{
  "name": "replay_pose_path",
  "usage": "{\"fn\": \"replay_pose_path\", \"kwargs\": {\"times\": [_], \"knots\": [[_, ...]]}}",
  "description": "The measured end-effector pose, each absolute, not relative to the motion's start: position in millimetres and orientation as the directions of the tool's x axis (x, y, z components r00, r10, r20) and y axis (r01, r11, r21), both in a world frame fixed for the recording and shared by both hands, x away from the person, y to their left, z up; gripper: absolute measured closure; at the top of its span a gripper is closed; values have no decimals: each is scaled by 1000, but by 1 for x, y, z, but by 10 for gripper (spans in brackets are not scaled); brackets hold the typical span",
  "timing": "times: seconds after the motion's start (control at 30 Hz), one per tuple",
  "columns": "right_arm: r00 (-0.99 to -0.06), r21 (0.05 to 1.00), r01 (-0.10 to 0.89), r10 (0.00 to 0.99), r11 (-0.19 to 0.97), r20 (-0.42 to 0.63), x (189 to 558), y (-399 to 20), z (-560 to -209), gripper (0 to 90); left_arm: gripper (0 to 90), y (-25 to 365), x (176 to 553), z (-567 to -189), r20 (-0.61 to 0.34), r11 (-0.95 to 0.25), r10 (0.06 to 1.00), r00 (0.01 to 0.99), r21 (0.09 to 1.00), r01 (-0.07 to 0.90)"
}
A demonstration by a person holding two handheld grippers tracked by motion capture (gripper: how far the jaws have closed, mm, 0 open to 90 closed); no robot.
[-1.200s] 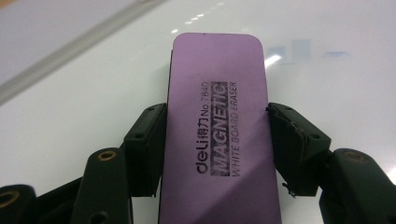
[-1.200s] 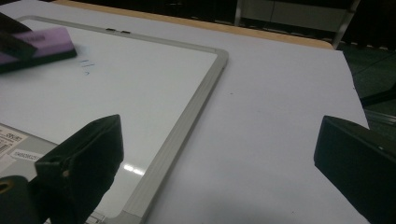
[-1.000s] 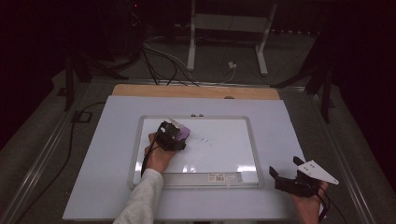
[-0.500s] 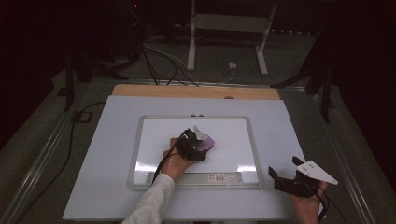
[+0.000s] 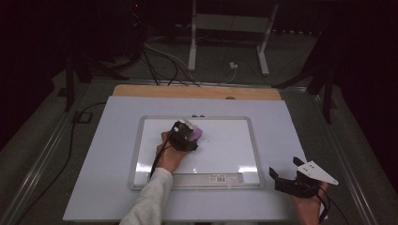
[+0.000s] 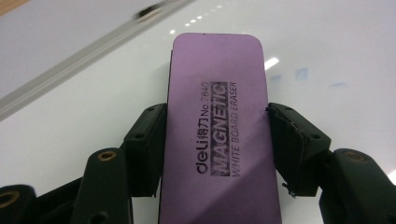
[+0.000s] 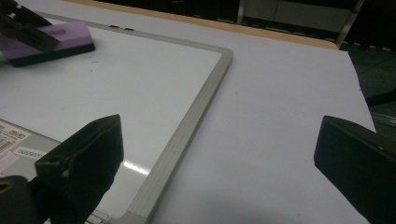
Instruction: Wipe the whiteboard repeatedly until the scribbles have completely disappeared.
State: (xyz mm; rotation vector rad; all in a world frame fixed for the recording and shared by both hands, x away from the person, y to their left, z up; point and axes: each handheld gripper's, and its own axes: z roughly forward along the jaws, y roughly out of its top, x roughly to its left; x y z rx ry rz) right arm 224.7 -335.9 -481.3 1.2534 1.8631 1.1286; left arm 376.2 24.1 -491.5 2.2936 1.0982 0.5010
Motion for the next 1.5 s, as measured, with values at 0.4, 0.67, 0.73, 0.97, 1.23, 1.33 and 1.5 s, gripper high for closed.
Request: {"fn": "replay_pose_path", "kwargs": {"times": [0.4,0.67,0.73,0.97,1.23,1.33,1.5], "knots": [[-361,896,403,932,187,-32,224,-336,-481,16,420,-22,347,-491,80,-616,663,744,622,483],[-357,895,406,933,186,-32,224,-337,-481,16,420,1,366,-491,108,-571,747,656,611,549],[-356,894,407,934,186,-33,224,-337,-481,16,420,10,371,-490,119,-557,769,628,606,568],[-352,894,408,935,186,-34,224,-337,-481,16,421,43,388,-490,134,-474,853,504,600,644],[-355,894,408,934,187,-33,225,-336,-482,16,420,48,392,-491,119,-457,861,494,608,649],[-356,893,408,934,188,-34,224,-336,-482,16,420,32,390,-492,123,-484,839,529,613,625],[-357,894,407,934,188,-34,225,-336,-482,16,420,-1,376,-492,133,-556,771,622,616,558]]}}
